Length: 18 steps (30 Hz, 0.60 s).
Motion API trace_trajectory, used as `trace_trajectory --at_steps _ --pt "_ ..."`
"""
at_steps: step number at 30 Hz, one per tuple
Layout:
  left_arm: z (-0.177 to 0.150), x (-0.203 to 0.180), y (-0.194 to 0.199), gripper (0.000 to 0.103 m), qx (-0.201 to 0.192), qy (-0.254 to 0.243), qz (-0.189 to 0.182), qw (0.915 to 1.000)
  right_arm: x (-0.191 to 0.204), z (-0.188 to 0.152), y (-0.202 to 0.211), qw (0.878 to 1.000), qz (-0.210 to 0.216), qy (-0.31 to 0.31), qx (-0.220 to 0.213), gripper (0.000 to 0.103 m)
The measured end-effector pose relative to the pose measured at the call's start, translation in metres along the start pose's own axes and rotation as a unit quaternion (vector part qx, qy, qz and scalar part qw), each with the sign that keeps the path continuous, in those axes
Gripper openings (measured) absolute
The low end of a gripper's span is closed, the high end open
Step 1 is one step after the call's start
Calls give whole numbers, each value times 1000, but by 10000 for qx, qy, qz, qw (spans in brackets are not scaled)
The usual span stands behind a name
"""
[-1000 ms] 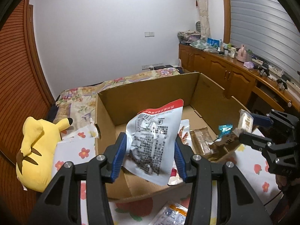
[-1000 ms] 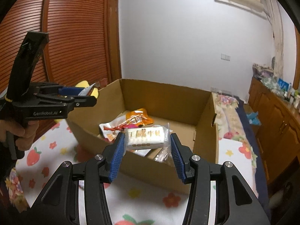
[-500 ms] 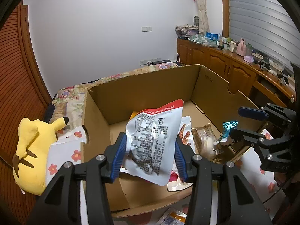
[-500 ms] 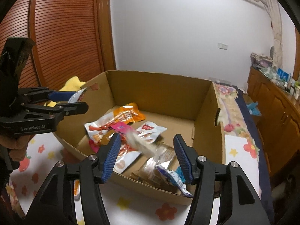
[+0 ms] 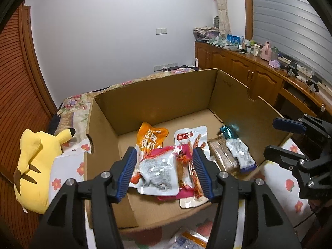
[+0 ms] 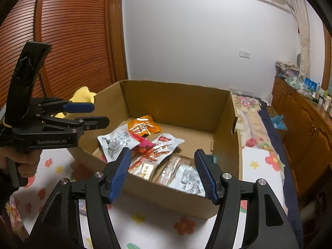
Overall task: Organize snacks
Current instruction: 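Withdraw both open tools up from the box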
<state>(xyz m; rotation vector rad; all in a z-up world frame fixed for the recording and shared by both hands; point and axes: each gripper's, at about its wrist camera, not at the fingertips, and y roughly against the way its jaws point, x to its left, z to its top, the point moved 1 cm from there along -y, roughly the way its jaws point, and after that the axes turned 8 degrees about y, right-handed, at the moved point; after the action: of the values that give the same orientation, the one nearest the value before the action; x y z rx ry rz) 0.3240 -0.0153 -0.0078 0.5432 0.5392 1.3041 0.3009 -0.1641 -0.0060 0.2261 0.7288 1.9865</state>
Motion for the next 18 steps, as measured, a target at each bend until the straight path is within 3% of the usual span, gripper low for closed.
trace_trajectory --at_steps 18 --pt "-57 -8 90 58 -224 -262 -50 9994 52 -17 61 9999 77 55 -114 68"
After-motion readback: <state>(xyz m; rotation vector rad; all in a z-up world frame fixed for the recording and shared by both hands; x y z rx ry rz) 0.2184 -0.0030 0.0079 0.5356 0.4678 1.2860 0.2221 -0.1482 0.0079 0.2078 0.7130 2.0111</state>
